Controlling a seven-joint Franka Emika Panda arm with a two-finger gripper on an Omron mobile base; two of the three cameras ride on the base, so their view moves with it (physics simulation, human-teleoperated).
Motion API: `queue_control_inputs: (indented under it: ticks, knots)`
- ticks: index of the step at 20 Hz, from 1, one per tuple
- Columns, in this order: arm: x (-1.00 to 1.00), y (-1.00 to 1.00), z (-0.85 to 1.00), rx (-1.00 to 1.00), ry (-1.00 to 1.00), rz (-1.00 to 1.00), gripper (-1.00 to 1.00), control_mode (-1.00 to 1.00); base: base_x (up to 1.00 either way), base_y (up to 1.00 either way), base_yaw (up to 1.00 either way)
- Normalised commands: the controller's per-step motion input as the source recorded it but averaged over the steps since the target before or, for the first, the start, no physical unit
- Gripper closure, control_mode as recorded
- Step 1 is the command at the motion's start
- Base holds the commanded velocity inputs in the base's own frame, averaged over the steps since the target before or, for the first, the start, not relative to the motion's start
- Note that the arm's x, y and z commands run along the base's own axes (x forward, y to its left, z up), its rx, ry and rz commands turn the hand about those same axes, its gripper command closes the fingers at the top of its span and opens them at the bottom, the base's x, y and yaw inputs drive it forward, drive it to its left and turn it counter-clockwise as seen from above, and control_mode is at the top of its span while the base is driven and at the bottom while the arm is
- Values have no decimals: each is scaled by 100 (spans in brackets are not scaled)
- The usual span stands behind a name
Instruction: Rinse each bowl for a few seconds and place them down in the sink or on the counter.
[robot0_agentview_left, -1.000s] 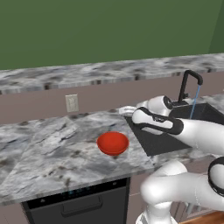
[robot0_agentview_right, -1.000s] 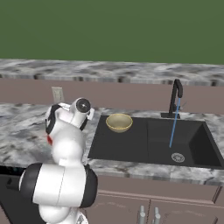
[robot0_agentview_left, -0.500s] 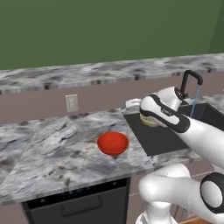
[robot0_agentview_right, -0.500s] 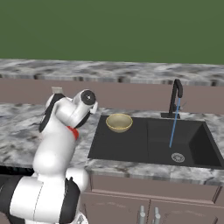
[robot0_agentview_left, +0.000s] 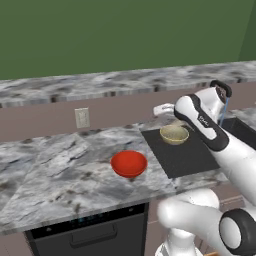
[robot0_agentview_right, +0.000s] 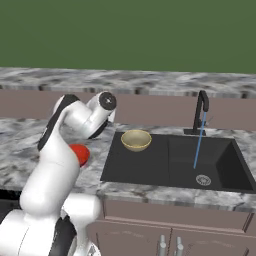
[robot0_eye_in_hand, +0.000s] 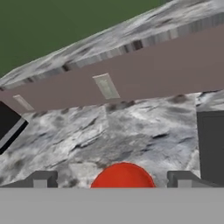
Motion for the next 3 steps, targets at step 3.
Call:
queue_control_inputs:
  ticks: [3]
  knots:
    - [-14,-8,48,0,0,8,-100,-100,0,0,0]
